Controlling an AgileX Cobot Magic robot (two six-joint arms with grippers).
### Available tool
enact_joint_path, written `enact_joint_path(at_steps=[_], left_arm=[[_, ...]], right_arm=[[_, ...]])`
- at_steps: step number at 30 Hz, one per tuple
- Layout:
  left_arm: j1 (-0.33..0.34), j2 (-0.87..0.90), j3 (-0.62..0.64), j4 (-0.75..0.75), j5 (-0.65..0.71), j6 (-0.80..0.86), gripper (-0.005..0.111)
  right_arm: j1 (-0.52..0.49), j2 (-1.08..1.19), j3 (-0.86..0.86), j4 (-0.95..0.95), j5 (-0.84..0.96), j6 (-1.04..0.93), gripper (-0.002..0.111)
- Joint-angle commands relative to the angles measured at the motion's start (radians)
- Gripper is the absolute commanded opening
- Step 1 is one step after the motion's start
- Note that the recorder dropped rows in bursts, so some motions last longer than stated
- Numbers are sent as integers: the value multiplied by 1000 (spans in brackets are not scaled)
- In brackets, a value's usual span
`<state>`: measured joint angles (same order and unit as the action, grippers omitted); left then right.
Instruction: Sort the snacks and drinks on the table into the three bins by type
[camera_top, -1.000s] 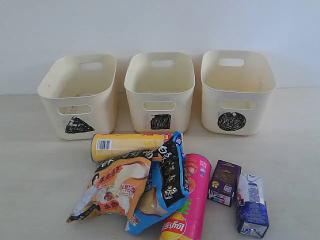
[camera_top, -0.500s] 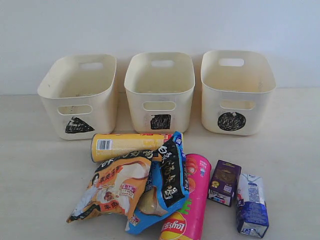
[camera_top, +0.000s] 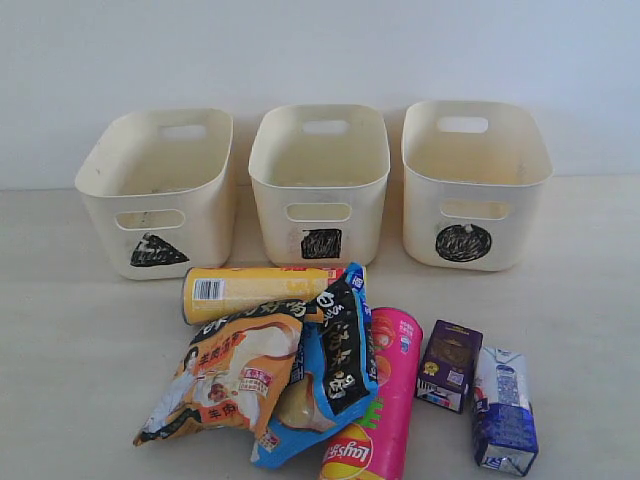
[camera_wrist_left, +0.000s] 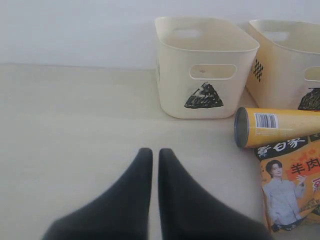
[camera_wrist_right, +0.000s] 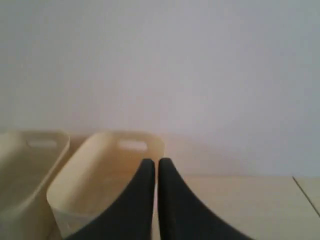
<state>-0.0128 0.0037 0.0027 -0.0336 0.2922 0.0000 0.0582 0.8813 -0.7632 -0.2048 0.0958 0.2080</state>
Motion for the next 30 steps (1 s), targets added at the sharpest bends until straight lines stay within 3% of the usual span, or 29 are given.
enact_joint_path(at_steps=[1, 6, 11, 16, 24, 30], left_arm=[[4, -4, -3, 1, -6, -7, 4], [4, -4, -3, 1, -6, -7, 4], [4, -4, -3, 1, -6, -7, 4], [4, -4, -3, 1, -6, -7, 4], [4, -4, -3, 1, -6, -7, 4], [4, -4, -3, 1, -6, -7, 4]], right_arm=[[60, 120, -119, -11, 256, -118, 0], [161, 256, -279, 103, 562, -293, 0], [244, 369, -373, 422, 681, -588, 0], [335, 478, -396, 623, 692, -862, 0], [563, 635, -396, 633, 644, -1010, 0], [787, 750, -396, 627, 620, -1303, 0]])
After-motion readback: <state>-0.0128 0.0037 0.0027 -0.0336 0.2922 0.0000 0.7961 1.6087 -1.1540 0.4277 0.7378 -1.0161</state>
